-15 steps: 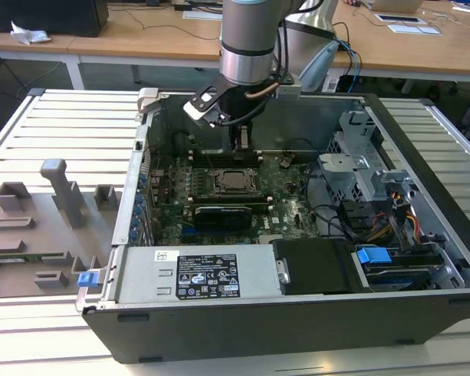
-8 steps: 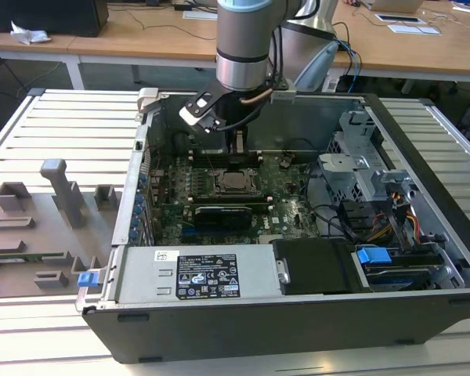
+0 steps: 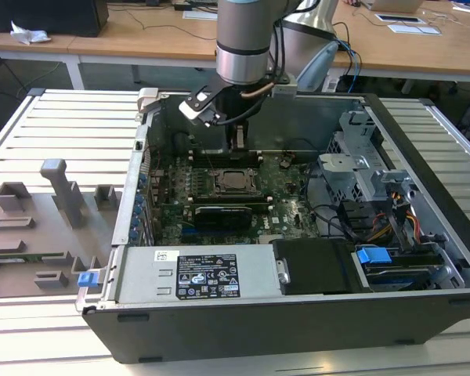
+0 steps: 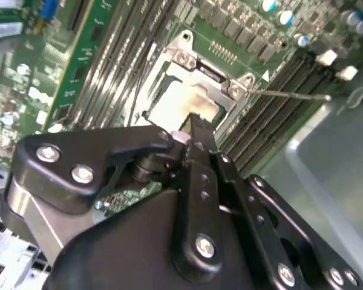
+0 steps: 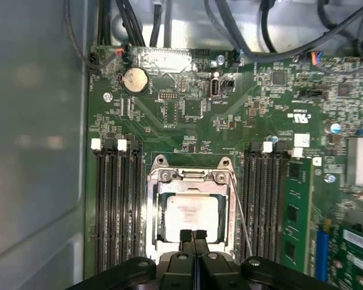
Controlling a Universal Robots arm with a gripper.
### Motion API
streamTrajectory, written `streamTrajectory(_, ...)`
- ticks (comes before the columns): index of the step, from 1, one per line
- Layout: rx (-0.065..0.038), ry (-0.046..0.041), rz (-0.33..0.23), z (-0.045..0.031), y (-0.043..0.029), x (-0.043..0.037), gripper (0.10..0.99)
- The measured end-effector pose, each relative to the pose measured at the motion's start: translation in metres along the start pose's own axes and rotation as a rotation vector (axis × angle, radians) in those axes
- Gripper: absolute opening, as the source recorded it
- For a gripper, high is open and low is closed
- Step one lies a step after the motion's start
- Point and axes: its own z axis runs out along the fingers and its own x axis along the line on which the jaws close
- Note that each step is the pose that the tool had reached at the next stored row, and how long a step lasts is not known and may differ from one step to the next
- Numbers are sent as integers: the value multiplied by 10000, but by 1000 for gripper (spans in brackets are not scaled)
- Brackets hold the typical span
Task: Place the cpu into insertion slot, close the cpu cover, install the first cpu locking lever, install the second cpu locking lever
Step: 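Close the cpu cover, then install the first cpu locking lever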
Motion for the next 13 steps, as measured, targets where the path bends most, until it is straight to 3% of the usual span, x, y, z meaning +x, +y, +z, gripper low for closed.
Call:
streamTrajectory(2,0,-32,1,-186,0,-4,106)
streamTrajectory(13,0,-36,0,-191,1,-5,106)
